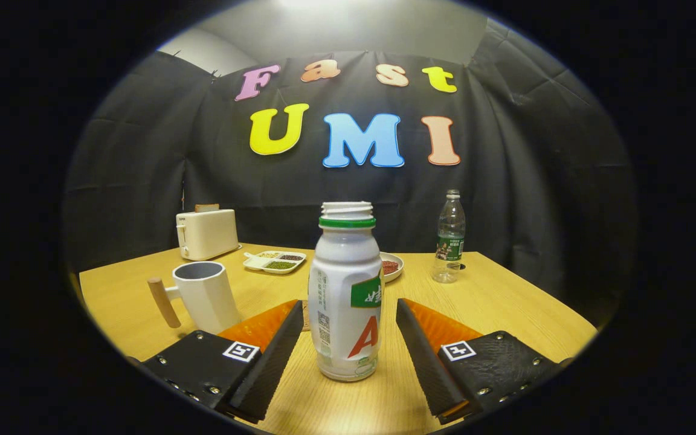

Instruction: Take the bottle from table, then pour the juice into the cup, finally place the bottle on the coaster

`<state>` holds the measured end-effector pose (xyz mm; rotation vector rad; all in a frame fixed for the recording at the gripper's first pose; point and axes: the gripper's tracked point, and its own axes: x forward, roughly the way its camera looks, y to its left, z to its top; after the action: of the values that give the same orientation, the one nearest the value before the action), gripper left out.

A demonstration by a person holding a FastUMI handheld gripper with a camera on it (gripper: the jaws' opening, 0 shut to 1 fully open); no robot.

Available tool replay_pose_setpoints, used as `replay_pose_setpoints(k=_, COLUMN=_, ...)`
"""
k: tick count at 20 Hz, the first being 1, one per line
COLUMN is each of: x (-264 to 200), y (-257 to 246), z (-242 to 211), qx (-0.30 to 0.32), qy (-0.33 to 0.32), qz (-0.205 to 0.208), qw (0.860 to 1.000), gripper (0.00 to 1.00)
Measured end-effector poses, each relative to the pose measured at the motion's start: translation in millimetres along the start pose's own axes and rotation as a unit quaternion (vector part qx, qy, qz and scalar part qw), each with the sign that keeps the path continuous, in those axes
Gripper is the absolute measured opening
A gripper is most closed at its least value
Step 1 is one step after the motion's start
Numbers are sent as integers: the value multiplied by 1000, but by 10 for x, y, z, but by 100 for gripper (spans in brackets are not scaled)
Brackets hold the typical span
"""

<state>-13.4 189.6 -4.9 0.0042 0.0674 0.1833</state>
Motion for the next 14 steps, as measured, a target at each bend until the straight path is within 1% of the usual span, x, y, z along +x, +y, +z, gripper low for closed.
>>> replay_pose_setpoints(k=4, x=112, y=2, z=-106, qx=9, qy=12, qz=0, qw=1000, gripper=94)
replay_pose_setpoints(k=5, x=98, y=12, z=-93, qx=11, qy=14, qz=-2, qw=1000, gripper=92)
replay_pose_setpoints(k=6, x=74, y=-9, z=-88, qx=9, qy=14, qz=-5, qw=1000, gripper=79)
replay_pose_setpoints(k=9, x=116, y=-10, z=-95, qx=5, qy=20, qz=-12, qw=1000, gripper=77)
replay_pose_setpoints(k=10, x=92, y=2, z=-91, qx=0, qy=20, qz=-10, qw=1000, gripper=73)
replay_pose_setpoints(k=14, x=111, y=38, z=-77, qx=-17, qy=26, qz=-11, qw=999, gripper=73)
